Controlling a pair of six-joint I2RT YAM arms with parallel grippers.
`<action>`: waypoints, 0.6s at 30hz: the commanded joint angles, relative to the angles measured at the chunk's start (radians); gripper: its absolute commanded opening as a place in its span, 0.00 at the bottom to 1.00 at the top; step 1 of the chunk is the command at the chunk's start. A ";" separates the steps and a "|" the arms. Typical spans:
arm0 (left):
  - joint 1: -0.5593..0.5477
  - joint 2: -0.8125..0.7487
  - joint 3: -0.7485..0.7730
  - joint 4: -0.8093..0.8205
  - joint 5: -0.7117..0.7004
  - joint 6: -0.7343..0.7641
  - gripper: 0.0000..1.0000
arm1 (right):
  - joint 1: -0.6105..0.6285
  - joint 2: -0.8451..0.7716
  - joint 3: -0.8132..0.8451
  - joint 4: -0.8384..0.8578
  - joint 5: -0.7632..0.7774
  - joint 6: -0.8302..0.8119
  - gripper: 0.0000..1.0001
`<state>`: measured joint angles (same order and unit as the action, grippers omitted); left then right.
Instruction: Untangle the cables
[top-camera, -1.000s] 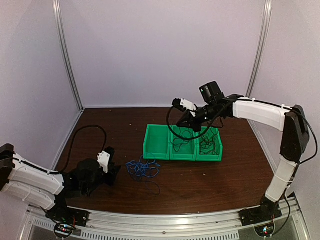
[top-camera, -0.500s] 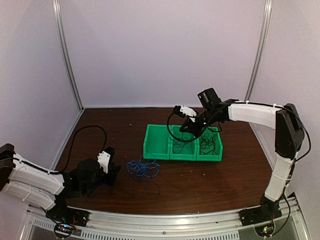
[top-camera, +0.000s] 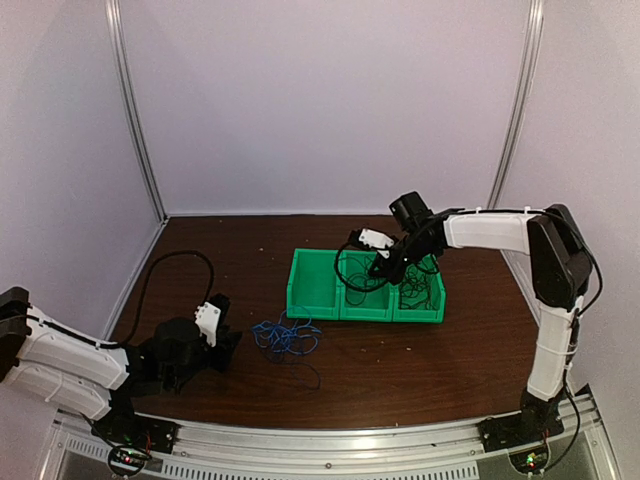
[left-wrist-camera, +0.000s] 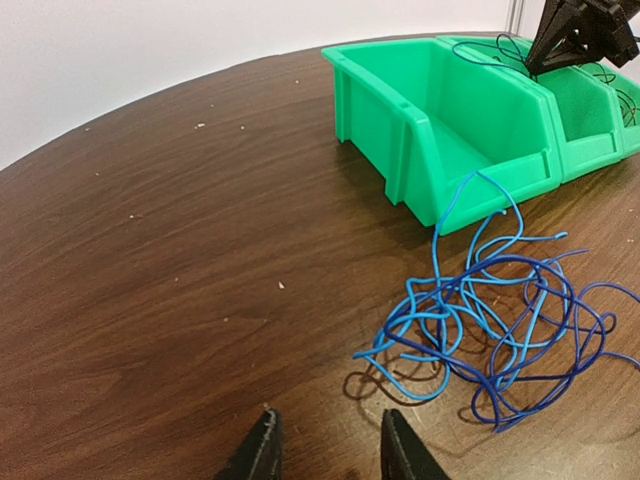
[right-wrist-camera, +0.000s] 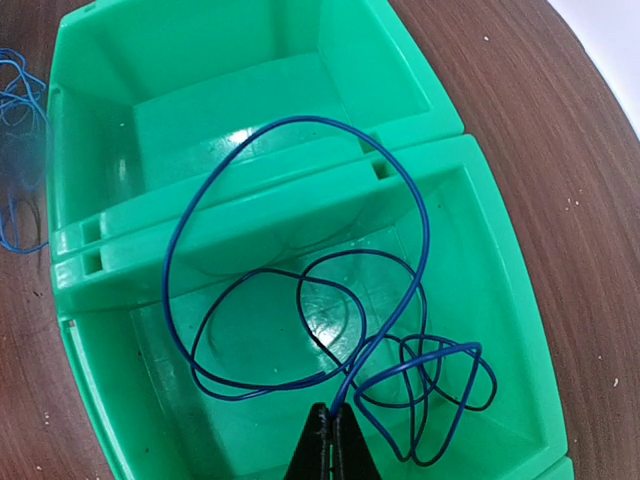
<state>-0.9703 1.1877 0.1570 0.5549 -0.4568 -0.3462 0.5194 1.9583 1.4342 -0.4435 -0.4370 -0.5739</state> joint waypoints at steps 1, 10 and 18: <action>0.004 0.018 -0.008 0.065 -0.003 0.009 0.35 | 0.028 0.020 0.023 -0.017 0.084 -0.001 0.00; 0.005 0.023 -0.011 0.072 -0.003 0.007 0.35 | 0.076 0.082 0.089 -0.085 0.185 0.028 0.00; 0.004 0.053 -0.002 0.092 0.001 0.023 0.35 | 0.091 0.121 0.133 -0.140 0.231 0.058 0.00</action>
<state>-0.9703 1.2179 0.1570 0.5827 -0.4564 -0.3435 0.6003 2.0449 1.5223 -0.5407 -0.2619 -0.5434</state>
